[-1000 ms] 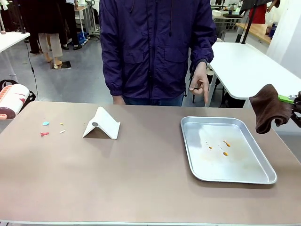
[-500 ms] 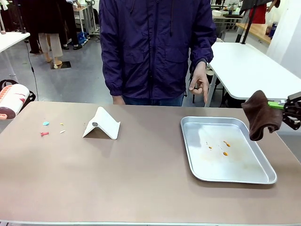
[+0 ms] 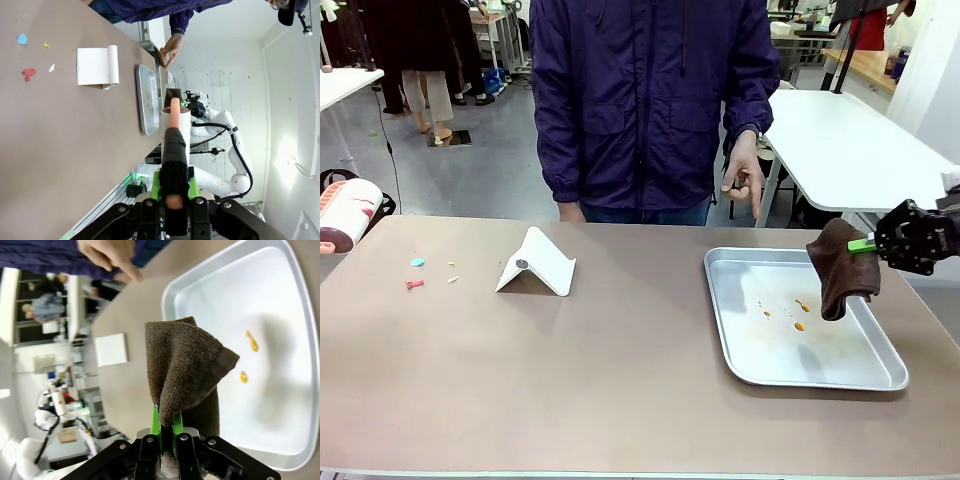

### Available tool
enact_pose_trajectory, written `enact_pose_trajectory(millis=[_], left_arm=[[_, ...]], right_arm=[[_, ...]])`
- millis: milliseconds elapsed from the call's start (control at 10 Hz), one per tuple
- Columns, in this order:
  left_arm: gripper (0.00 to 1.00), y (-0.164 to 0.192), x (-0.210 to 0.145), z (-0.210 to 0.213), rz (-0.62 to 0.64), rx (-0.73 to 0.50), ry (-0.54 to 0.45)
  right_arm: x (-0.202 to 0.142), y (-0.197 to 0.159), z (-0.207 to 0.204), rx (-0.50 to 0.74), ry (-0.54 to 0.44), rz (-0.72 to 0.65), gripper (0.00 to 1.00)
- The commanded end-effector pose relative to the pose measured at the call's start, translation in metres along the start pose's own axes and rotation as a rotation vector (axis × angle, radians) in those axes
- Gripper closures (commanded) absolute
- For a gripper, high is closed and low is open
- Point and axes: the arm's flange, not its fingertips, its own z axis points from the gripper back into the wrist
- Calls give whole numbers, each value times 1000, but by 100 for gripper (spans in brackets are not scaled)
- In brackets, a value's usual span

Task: Clean the surface of the table.
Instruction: If a person points to the right, clean the right side of the table with your right hand, and if they point to the left, clean the left side with your left hand.

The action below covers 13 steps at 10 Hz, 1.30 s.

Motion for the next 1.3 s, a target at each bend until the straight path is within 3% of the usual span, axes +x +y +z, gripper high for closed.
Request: enact_pose_trajectory(millis=[0, 300, 600, 900, 1200], left_arm=[[100, 0, -3, 2, -18, -6, 1], [100, 0, -3, 2, -18, -6, 1], [100, 0, -3, 2, -18, -6, 1], [100, 0, -3, 2, -18, -6, 1], [100, 0, -3, 2, -18, -6, 1]], right_arm=[[-21, 9, -10, -124, -2, 11, 90], [-20, 17, -29, -305, -65, 54, 90], [-5, 10, -45, -509, -63, 72, 90], [12, -1, -64, -593, -67, 97, 90], [22, -8, -84, -571, -48, 87, 90]])
